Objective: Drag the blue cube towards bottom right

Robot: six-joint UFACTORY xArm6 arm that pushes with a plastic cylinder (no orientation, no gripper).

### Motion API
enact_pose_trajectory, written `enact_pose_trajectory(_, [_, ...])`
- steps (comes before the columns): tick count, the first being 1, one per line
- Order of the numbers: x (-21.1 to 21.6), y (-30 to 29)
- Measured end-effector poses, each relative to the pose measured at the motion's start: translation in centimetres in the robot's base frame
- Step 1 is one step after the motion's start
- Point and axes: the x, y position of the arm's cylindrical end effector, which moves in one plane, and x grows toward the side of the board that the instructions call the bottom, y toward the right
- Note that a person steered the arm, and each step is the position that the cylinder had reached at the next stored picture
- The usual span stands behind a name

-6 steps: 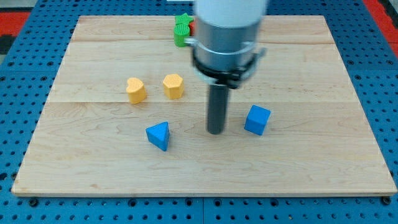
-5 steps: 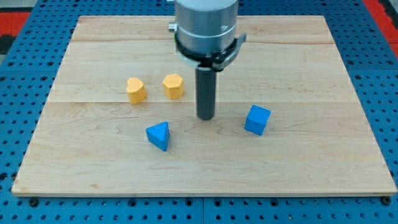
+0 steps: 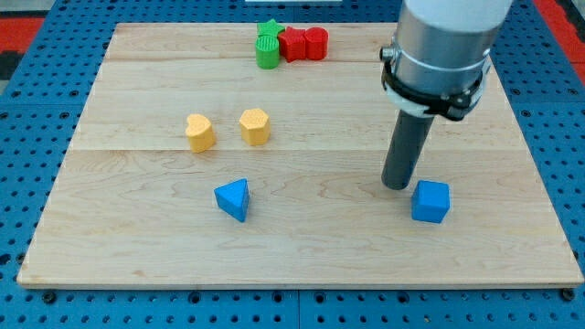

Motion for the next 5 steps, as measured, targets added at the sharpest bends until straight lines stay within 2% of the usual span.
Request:
enact_pose_trajectory(1, [1.8,2.4])
enact_pose_trajectory(2, [2.3,2.3])
enact_pose_trajectory(4, [-5.4,-5.2])
enact_pose_trajectory(5, [-8.1,-15.5])
